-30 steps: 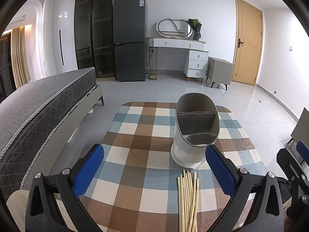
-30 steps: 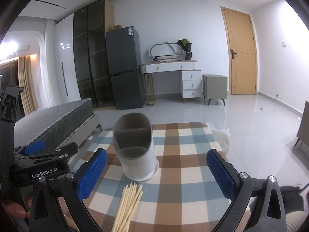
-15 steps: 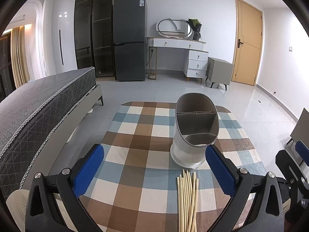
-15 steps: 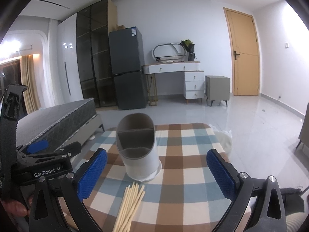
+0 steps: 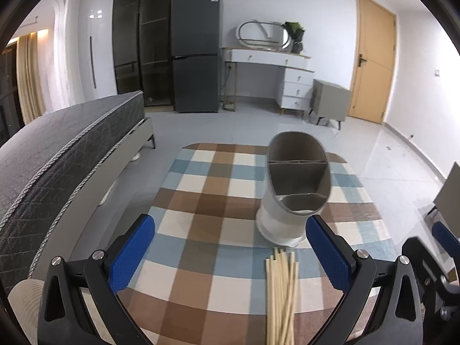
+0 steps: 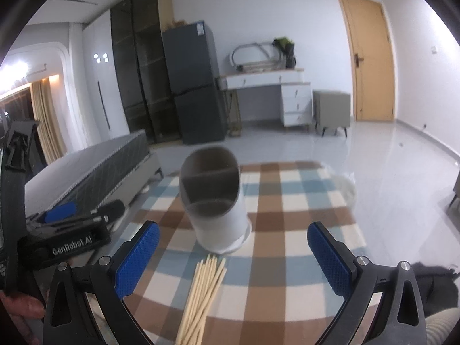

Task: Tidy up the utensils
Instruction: 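Lower the right gripper to the chopstick pile and close on one chopstick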

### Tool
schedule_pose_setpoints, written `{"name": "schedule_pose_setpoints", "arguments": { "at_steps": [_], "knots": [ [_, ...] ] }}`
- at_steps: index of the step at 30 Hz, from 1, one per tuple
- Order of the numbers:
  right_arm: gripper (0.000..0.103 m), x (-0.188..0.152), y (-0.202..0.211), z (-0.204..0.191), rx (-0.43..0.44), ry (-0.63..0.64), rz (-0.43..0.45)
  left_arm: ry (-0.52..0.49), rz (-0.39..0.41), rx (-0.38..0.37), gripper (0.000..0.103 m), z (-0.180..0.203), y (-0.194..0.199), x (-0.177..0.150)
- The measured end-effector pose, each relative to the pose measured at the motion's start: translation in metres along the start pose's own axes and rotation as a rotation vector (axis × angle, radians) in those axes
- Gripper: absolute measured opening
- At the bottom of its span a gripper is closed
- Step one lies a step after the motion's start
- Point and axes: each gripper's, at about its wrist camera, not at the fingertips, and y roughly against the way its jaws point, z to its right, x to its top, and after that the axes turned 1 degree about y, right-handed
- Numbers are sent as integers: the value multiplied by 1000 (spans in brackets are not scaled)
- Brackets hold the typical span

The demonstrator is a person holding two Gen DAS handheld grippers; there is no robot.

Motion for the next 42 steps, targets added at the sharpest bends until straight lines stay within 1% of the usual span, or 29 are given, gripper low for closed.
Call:
{"name": "schedule_pose_setpoints", "arguments": {
  "at_steps": [5,8,9,10,11,12,13,14,15,16,19,21,22,25,26,27,28,31,33,35,36,38,40,41,42],
  "knots": [
    [103,-5,-29,-1,48,-21,-117,39,-84,19,102,-14,-24,0],
    [102,-8,-48,-1,46,-34,-194,70,-150,37,102,-25,-42,-3],
    [96,-11,-61,0,49,-40,-243,78,-169,37,102,-28,-46,-4],
    [93,-14,-70,1,54,-47,-278,93,-199,43,102,-32,-54,-4],
    [89,-17,-81,2,57,-55,-326,99,-211,48,102,-34,-57,-5],
    [83,-21,-92,3,58,-64,-373,113,-233,54,102,-38,-64,-5],
    [81,-24,-98,4,58,-70,-403,125,-251,59,102,-40,-68,-6],
    [76,-30,-111,4,54,-71,-455,132,-266,64,102,-41,-70,-6],
    [69,-35,-120,4,54,-67,-490,140,-284,71,102,-43,-75,-6],
    [66,-39,-127,3,48,-60,-515,151,-310,77,102,-45,-80,-7],
    [63,-48,-146,2,28,-41,-579,179,-368,86,102,-50,-91,-9],
    [56,-54,-160,3,26,-46,-633,196,-398,84,102,-53,-96,-10],
    [56,-58,-167,3,17,-46,-659,209,-411,89,102,-55,-98,-10],
    [49,-64,-181,5,3,-56,-708,236,-427,98,102,-60,-101,-9],
    [46,-65,-184,5,-3,-55,-724,240,-429,96,102,-62,-103,-9],
    [45,-65,-186,4,-5,-54,-734,242,-436,98,102,-62,-103,-9],
    [44,-63,-188,3,-12,-41,-726,243,-442,100,102,-62,-105,-9],
    [40,-60,-194,0,-35,7,-744,254,-461,98,102,-64,-111,-10],
    [33,-57,-196,-3,-31,26,-755,256,-471,100,102,-65,-114,-10],
    [30,-56,-197,-8,-38,66,-757,260,-478,101,102,-67,-117,-11],
    [27,-58,-196,-12,-40,92,-754,260,-481,102,102,-67,-117,-11],
    [23,-57,-196,-20,-47,136,-753,257,-484,107,102,-67,-119,-11],
    [22,-58,-195,-24,-36,132,-757,255,-484,108,102,-67,-119,-11],
    [20,-61,-196,-24,-19,117,-773,252,-484,112,102,-67,-120,-11],
    [19,-63,-196,-26,-22,115,-774,248,-484,116,102,-67,-120,-12]
  ]
}}
